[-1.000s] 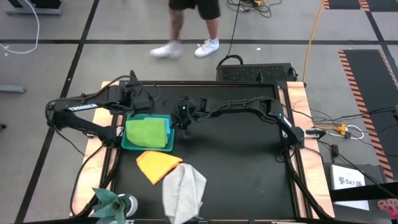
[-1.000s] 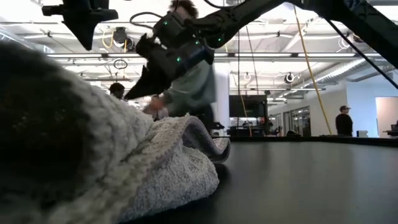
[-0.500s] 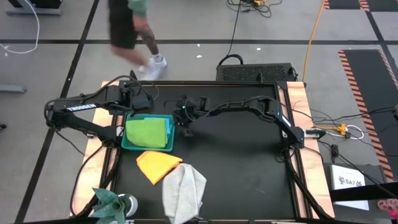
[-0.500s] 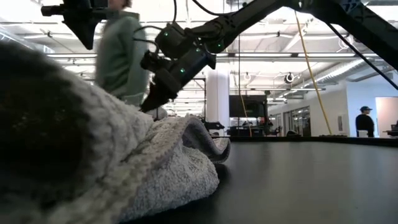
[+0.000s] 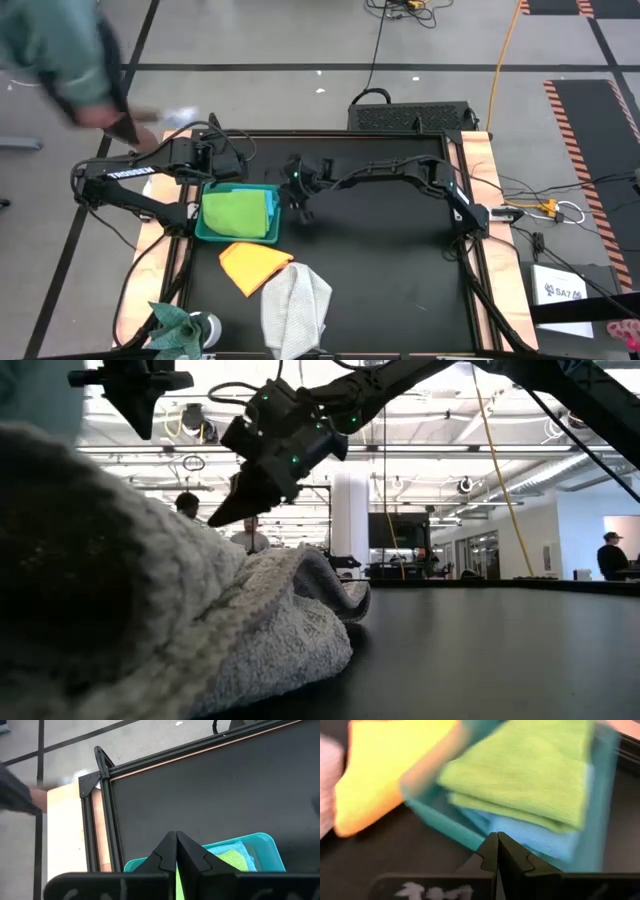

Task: Fold microfiber towels
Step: Move the bin to the top center of the table

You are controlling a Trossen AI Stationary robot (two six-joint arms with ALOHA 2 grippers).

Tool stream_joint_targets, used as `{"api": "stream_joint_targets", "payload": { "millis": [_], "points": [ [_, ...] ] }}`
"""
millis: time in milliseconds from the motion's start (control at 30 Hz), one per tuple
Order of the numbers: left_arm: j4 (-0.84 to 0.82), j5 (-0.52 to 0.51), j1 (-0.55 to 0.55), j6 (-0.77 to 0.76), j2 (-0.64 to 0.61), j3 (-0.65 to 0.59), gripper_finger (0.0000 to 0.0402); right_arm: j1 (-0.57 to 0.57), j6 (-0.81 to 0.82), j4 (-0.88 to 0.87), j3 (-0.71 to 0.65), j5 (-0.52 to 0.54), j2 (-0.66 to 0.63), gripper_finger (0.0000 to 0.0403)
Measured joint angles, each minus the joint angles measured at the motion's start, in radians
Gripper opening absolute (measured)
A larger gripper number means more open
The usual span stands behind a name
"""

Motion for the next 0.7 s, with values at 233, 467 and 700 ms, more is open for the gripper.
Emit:
{"api": "stream_joint_targets", "payload": {
  "millis": [233, 467, 700],
  "points": [
    [0.003, 0.0, 0.0, -0.001, 0.0, 0.0, 0.001, 0.051, -0.16, 0.015, -0.001, 0.034, 0.0, 0.0],
    [0.006, 0.0, 0.0, -0.003, 0.0, 0.0, 0.0007, 0.046, -0.198, 0.018, -0.001, 0.057, 0.0, 0.0],
    [0.016, 0.0, 0.0, -0.005, 0.0, 0.0, 0.0003, 0.025, -0.183, 0.028, 0.0, 0.056, 0.029, 0.0]
  ]
}}
